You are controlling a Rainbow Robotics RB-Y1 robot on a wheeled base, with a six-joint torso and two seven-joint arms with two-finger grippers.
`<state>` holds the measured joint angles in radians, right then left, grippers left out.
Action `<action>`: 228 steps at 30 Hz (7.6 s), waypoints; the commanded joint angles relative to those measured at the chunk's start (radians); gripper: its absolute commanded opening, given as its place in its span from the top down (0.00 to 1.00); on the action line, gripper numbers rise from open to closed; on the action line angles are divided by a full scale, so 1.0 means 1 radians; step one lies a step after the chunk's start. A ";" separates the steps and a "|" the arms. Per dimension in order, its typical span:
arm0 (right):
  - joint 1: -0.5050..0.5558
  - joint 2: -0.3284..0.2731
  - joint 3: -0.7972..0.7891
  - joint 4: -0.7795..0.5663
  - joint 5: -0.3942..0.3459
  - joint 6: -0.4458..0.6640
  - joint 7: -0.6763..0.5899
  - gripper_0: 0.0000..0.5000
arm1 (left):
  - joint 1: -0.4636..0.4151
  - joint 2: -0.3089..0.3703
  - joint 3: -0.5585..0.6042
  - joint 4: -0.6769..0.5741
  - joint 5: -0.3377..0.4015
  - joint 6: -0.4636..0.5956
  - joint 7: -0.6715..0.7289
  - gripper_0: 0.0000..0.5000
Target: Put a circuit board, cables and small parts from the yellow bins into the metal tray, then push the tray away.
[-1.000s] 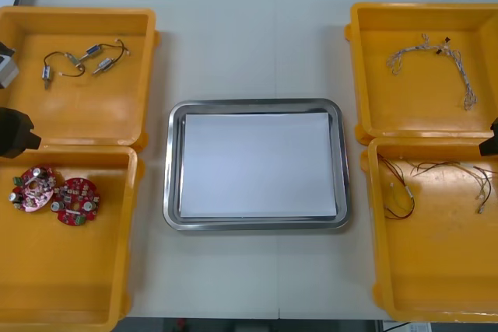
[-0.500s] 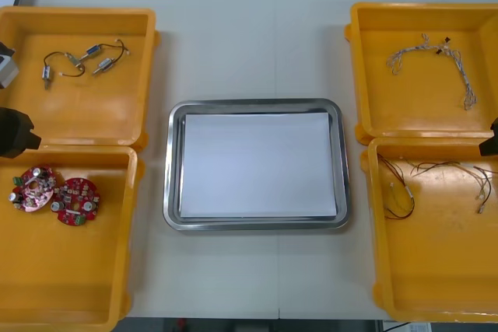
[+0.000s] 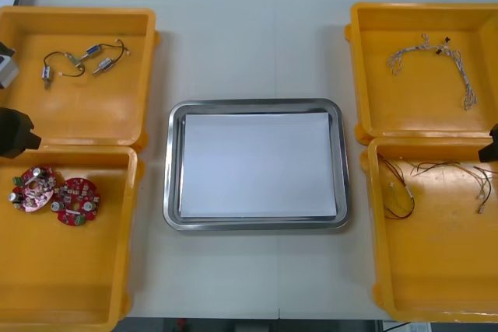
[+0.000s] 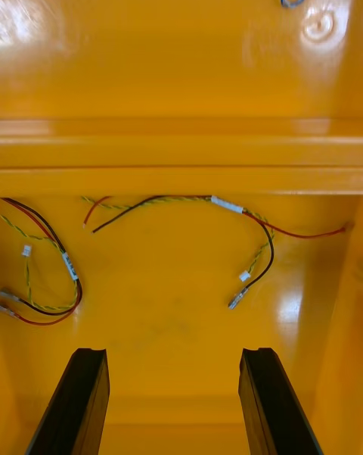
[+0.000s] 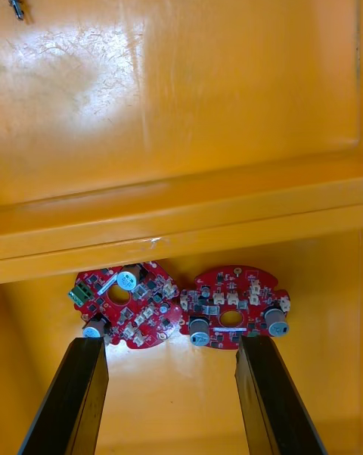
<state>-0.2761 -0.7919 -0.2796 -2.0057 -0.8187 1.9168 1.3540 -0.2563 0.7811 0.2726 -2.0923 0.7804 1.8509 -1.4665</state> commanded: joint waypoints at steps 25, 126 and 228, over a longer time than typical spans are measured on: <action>0.020 0.066 0.226 -0.001 0.118 -0.099 -0.375 0.00 | 0.239 0.158 0.085 0.034 0.166 -0.243 -0.066 0.00; 0.132 0.217 0.244 -0.071 0.283 -0.170 -0.400 1.00 | 0.417 0.059 -0.064 0.255 0.046 -0.696 -0.230 0.00; 0.198 0.135 -0.023 0.101 0.164 -0.203 0.691 0.00 | 0.749 -0.037 0.134 -0.012 0.092 -0.670 -0.288 0.00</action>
<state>-0.0606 -0.6152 -0.3039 -1.9157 -0.6553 1.7247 2.0128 0.4880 0.7582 0.3716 -2.0789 0.8573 1.1635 -1.6484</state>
